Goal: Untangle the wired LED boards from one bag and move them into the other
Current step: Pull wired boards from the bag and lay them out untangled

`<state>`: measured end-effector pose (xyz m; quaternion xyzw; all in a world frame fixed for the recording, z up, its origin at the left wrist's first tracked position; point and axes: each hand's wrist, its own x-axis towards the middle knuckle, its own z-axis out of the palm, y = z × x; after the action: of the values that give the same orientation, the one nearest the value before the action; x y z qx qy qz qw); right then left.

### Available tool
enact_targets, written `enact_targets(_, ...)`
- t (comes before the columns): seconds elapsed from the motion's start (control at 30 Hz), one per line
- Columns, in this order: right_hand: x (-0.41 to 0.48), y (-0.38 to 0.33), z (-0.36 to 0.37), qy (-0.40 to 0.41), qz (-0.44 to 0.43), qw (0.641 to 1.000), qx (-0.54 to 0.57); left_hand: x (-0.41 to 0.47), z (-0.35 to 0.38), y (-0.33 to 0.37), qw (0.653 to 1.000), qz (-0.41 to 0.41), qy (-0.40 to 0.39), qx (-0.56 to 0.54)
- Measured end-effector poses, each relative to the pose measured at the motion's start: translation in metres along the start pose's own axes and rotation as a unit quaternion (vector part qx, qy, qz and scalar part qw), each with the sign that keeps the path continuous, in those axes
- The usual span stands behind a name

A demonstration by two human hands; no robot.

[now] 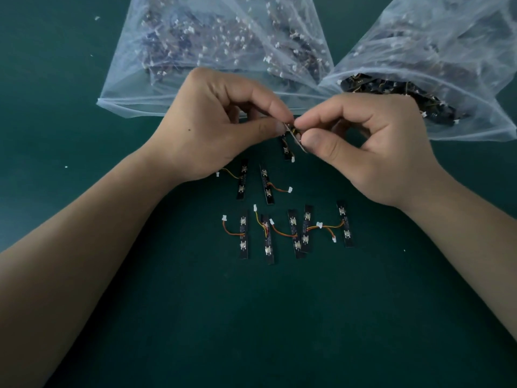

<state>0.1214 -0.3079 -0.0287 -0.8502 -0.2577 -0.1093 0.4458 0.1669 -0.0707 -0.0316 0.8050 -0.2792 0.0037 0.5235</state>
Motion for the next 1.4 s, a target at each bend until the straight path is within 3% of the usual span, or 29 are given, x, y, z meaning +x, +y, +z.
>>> enact_targets(0.4, 0.0021, 0.0014, 0.0050, 0.007, 0.032, 0.999, -0.041, 0.0013, 0.0000, -0.0052, 0.999, 0.021, -0.011, -0.047)
enact_targets(0.6, 0.0013, 0.0017, 0.0011, -0.043, 0.024, 0.999, -0.016, 0.0022, -0.0044, -0.0082, 0.998, 0.030, 0.025, -0.042)
enact_targets(0.9, -0.0003, -0.0003, -0.0008, -0.079, 0.013, 0.997, 0.022, 0.0011, -0.0019, -0.0069, 0.999, 0.042, -0.006, -0.007)
enact_targets(1.4, -0.0019, -0.0022, -0.0040, -0.094, 0.033, 0.994, 0.044, -0.0011, -0.0031, -0.0048, 0.998, -0.020, -0.025, 0.049)
